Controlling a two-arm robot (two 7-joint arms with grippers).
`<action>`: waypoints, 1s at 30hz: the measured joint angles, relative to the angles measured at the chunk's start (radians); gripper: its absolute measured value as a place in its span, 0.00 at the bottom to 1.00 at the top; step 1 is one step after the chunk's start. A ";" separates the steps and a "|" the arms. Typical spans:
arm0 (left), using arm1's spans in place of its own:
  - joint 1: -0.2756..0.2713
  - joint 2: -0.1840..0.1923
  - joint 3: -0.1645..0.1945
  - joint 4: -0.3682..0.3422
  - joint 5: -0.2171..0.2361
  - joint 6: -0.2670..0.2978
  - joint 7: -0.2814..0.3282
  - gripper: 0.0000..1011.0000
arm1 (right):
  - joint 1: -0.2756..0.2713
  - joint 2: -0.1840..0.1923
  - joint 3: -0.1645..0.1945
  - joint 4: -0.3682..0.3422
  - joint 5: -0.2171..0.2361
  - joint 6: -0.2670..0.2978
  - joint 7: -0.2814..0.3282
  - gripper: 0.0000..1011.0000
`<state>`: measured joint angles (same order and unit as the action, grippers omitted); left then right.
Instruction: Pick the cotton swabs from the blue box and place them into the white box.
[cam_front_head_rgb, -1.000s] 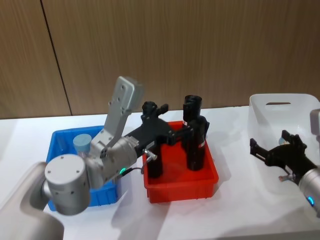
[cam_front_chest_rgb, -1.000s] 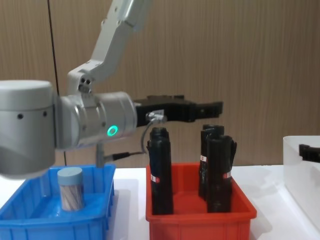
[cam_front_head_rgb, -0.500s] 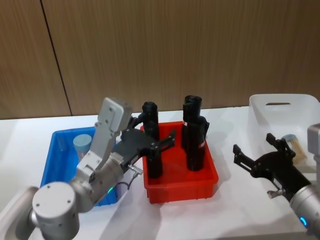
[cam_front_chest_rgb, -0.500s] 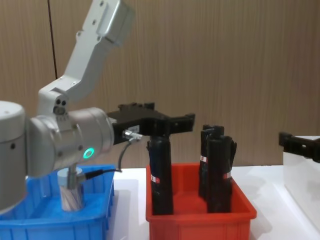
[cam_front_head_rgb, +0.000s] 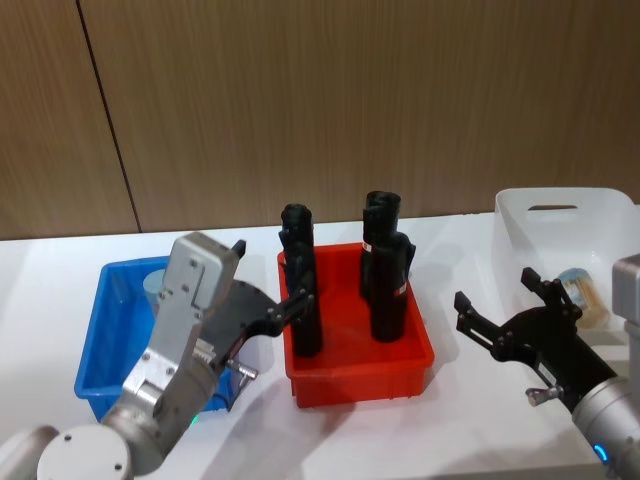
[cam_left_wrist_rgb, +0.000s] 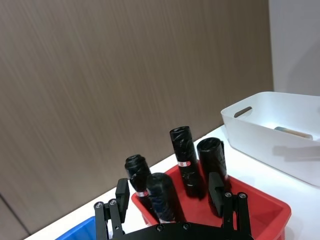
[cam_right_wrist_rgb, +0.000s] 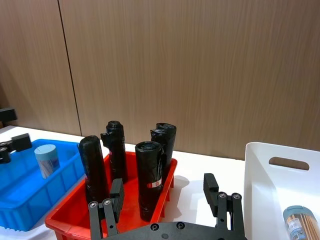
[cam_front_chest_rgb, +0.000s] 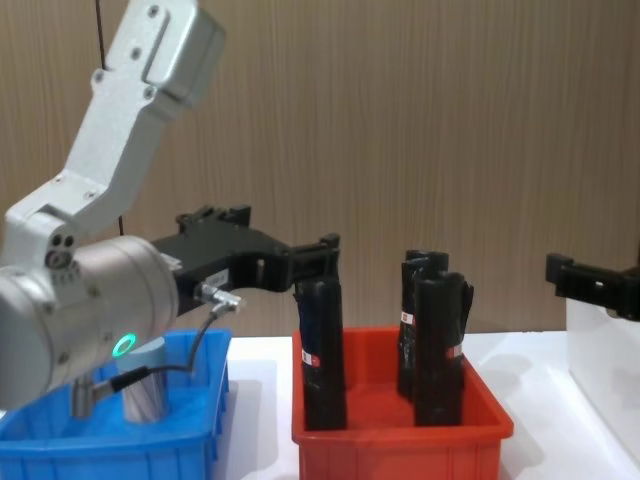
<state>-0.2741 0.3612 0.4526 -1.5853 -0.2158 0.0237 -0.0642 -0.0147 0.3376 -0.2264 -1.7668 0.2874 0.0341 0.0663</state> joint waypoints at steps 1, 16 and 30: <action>0.006 0.003 0.000 -0.006 0.002 -0.002 0.008 0.99 | 0.000 0.000 0.000 0.000 0.000 0.000 0.000 0.99; 0.037 0.021 0.002 -0.042 0.016 -0.011 0.053 0.99 | 0.000 0.000 0.001 0.000 0.000 0.000 0.000 0.99; 0.037 0.021 0.002 -0.041 0.015 -0.010 0.053 0.99 | 0.000 0.000 0.001 0.000 0.000 0.000 0.001 0.99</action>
<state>-0.2372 0.3821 0.4542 -1.6267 -0.2003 0.0132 -0.0108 -0.0146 0.3374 -0.2259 -1.7667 0.2874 0.0340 0.0668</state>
